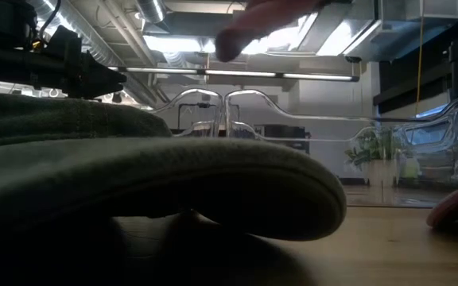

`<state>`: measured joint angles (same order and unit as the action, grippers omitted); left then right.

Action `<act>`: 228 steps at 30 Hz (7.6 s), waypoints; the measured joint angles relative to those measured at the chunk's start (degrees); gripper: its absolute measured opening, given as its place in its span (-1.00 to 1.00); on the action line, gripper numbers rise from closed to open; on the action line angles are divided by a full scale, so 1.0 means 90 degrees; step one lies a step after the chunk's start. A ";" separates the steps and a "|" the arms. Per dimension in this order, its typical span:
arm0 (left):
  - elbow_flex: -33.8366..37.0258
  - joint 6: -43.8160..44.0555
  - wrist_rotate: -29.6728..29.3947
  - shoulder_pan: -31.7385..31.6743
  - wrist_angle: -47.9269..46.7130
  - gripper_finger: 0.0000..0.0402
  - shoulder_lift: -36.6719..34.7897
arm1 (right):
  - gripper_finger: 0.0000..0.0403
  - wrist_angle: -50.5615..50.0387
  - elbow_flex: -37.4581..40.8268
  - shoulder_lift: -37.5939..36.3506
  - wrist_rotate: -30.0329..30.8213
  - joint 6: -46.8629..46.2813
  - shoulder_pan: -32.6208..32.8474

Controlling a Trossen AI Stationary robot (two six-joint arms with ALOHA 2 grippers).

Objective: Pick & Place hat
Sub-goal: Put the top red cap into the right transparent bin, then put the top black cap into the left transparent bin

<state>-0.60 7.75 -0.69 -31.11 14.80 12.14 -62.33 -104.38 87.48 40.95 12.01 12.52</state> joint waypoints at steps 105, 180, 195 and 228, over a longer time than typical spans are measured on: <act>-0.0630 0.0399 0.1075 0.0002 -0.0354 0.01 0.0349 | 0.00 0.0688 0.5939 -0.4042 -0.0541 -0.5538 0.1465; -0.7992 -0.2575 -0.2310 0.1050 -0.8076 -0.94 0.7749 | 0.00 0.2473 0.6958 -0.3711 -0.0447 -0.4249 0.0838; -1.0905 0.0315 -0.0875 0.2638 -1.1259 -0.94 0.7740 | 0.00 0.2637 0.6958 -0.3636 -0.0449 -0.4077 0.0830; -0.8643 0.4226 -0.1317 0.5789 -1.1642 -0.87 0.7749 | 0.00 0.2805 0.6958 -0.3636 -0.0741 -0.3939 0.0830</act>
<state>-78.39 45.78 -12.54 20.99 -89.98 81.89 -37.08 -41.76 54.76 34.28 -23.44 19.99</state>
